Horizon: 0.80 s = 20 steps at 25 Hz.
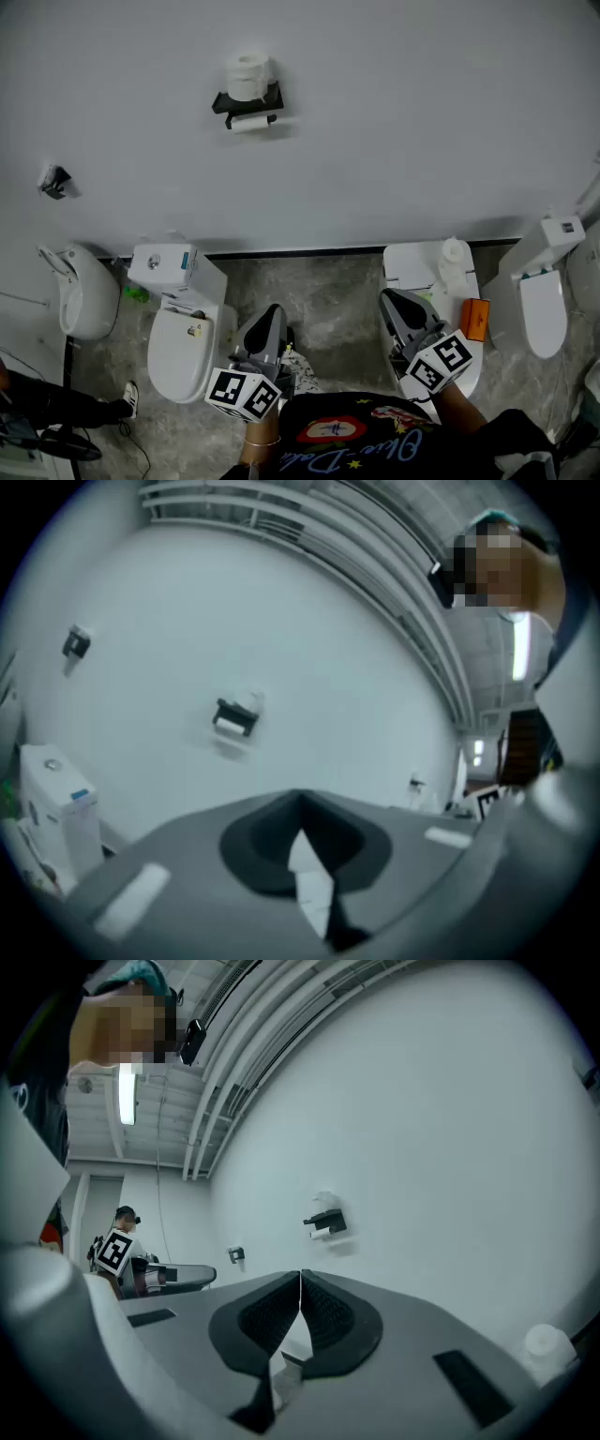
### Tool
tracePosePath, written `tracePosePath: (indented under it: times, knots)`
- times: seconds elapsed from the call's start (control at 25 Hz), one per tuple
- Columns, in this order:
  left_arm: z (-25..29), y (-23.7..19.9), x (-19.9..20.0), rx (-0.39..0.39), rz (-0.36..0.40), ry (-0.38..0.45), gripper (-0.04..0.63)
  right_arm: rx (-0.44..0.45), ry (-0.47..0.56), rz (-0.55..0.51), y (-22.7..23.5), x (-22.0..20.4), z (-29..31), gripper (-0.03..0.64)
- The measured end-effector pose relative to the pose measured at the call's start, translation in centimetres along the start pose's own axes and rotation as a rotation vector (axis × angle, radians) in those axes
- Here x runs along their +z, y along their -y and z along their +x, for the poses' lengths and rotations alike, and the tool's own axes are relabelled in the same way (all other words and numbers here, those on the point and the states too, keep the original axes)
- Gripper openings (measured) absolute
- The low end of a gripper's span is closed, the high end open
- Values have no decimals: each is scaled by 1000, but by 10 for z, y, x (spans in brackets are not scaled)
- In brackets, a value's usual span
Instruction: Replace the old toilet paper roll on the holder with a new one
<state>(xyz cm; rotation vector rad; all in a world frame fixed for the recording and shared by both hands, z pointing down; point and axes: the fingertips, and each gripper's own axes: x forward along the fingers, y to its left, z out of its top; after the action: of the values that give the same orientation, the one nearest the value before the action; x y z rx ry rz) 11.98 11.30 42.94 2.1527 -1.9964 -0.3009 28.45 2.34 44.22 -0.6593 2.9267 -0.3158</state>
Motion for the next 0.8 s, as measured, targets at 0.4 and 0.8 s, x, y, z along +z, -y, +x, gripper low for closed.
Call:
tracePosePath:
  times: [0.4, 0.8]
  knots:
    - [68, -181, 46, -104, 32, -64, -12, -58, 137, -1, -25, 31, 213, 14]
    - [130, -274, 91, -208, 36, -80, -12, -169, 151, -48, -28, 51, 331, 14]
